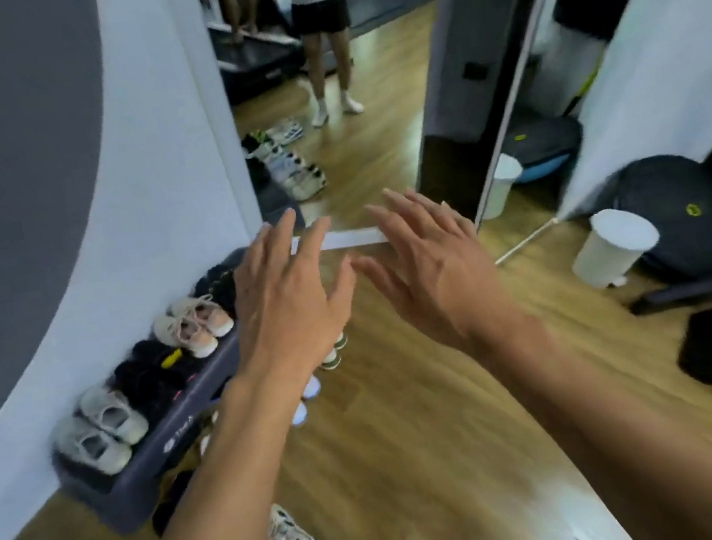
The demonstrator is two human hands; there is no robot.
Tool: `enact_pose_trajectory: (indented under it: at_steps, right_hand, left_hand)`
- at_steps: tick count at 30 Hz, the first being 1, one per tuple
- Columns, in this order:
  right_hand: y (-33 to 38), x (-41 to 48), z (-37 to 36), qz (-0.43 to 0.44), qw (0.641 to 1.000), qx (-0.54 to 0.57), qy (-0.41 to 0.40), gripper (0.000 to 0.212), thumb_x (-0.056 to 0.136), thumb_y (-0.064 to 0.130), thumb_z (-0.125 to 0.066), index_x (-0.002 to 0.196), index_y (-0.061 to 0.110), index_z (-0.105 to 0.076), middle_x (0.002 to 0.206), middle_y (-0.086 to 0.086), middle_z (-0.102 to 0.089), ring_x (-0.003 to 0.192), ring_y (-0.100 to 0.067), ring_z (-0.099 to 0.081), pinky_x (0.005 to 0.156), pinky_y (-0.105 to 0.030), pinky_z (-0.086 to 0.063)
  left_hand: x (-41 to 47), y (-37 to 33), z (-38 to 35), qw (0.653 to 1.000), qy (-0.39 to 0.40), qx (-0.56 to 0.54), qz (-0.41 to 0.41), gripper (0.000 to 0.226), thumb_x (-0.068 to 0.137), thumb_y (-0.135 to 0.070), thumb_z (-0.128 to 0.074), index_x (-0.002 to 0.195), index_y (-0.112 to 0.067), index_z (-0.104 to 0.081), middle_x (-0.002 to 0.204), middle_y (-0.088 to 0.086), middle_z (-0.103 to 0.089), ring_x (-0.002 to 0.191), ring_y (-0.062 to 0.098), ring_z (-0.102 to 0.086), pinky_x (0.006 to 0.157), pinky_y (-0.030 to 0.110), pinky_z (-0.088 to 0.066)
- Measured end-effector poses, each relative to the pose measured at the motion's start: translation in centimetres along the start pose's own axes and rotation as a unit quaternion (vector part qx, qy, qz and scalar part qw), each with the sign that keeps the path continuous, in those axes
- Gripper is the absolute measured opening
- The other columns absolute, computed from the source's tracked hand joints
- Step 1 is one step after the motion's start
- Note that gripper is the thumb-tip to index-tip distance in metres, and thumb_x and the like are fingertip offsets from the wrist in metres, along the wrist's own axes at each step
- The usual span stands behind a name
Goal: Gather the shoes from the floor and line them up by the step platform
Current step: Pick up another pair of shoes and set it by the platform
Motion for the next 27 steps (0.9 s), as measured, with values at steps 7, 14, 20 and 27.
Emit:
enact_pose_trajectory:
  at_steps: [7,14,20,27]
  right_hand:
    - [-10.9,-7.7,13.7,-0.108,0.987,-0.079,-0.089,0.065,0.092,0.061,-0.023,0.146,0.025,-0.034,0.155,-0.001,-0.030,0.145,-0.018,-0.020,0.115,-0.044,-0.023]
    - [-21.4,-21.7,23.2,-0.232,0.955,-0.121,-0.137,0.056,0.096,0.055,-0.033,0.142,0.022,-0.040,0.151,-0.004,-0.037,0.143,-0.023,-0.027,0.114,-0.047,-0.025]
    - [-27.8,-32.2,28.3,-0.344,0.913,-0.154,-0.155,0.056,0.096,0.054,-0.036,0.143,0.023,-0.038,0.153,-0.001,-0.033,0.144,-0.020,-0.023,0.116,-0.045,-0.022]
    - [-35.4,-41.1,31.9,-0.449,0.859,-0.191,-0.157,0.061,0.094,0.057,-0.032,0.146,0.025,-0.033,0.155,0.000,-0.030,0.145,-0.018,-0.019,0.116,-0.045,-0.022]
  left_hand:
    - [2.0,-17.0,0.3,0.987,-0.020,-0.052,-0.150,0.059,0.090,-0.058,-0.033,0.141,-0.029,-0.041,0.153,0.005,-0.032,0.139,0.029,-0.027,0.109,0.051,-0.032]
    - [-2.5,-35.6,-2.5,0.956,0.015,-0.123,-0.265,0.057,0.091,-0.058,-0.035,0.140,-0.029,-0.043,0.153,0.005,-0.032,0.140,0.028,-0.025,0.112,0.048,-0.027]
    - [-7.2,-49.1,-6.4,0.910,0.067,-0.180,-0.367,0.057,0.089,-0.058,-0.039,0.138,-0.029,-0.046,0.150,0.004,-0.037,0.138,0.027,-0.027,0.112,0.048,-0.028]
    - [-10.8,-62.6,-11.6,0.854,0.102,-0.206,-0.466,0.054,0.091,-0.056,-0.038,0.138,-0.030,-0.046,0.148,0.004,-0.039,0.138,0.027,-0.030,0.110,0.049,-0.030]
Point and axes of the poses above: each hand's wrist, its own x-axis towards the middle knuckle, its own z-axis out of the back of the hand, y = z × x, the point moved 1 cm from there along x, towards the middle knuckle
